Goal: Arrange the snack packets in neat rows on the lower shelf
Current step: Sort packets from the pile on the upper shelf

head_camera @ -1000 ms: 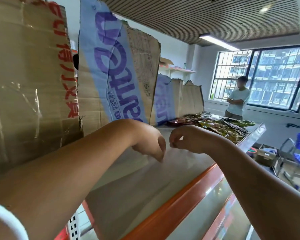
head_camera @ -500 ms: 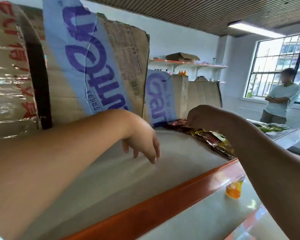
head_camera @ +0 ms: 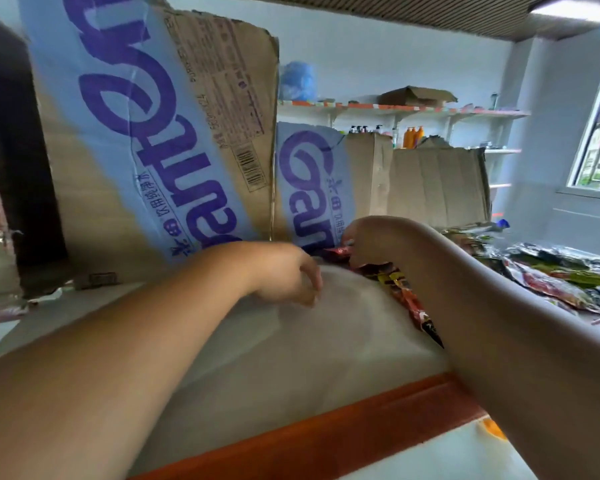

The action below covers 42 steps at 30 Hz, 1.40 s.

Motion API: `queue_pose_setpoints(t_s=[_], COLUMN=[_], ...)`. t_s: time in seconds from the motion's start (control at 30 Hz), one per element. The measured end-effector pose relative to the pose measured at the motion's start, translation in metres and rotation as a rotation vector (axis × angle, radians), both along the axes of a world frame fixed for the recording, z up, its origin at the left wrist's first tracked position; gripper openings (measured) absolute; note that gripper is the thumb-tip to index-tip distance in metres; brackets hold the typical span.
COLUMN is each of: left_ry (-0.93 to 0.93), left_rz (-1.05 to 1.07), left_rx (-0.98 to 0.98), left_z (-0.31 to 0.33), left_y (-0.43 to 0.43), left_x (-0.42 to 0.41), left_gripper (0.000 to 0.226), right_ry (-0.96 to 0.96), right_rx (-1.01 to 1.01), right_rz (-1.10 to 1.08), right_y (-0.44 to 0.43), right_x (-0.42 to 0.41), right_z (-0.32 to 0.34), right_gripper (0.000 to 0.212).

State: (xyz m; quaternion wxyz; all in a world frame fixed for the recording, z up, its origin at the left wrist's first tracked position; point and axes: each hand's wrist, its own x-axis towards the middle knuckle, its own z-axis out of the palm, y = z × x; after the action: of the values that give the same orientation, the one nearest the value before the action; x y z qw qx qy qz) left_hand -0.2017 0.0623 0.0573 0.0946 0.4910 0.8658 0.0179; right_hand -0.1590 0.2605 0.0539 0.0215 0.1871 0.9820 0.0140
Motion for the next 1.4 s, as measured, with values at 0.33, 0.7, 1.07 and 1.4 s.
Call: queue_pose_setpoints(t_s=[0.33, 0.7, 1.07, 1.4], left_ry=[0.083, 0.060, 0.086, 0.077], left_rz=[0.057, 0.131, 0.152, 0.222], left_rx=[0.222, 0.128, 0.099, 0.049], left_z=[-0.009, -0.009, -0.010, -0.007], left_y=[-0.008, -0.016, -0.014, -0.013], left_x=[-0.012, -0.017, -0.014, -0.010], left_gripper=[0.016, 0.025, 0.029, 0.048], right_ry=[0.120, -0.005, 0.148, -0.107], right_rx=[0.021, -0.006, -0.200, -0.058], right_rz=[0.170, 0.040, 0.201, 0.268], right_y=[-0.023, -0.012, -0.021, -0.045], right_x=[0.004, 0.020, 0.020, 0.020], right_z=[0.002, 0.007, 0.005, 0.008], right_gripper=[0.028, 0.024, 0.019, 0.058])
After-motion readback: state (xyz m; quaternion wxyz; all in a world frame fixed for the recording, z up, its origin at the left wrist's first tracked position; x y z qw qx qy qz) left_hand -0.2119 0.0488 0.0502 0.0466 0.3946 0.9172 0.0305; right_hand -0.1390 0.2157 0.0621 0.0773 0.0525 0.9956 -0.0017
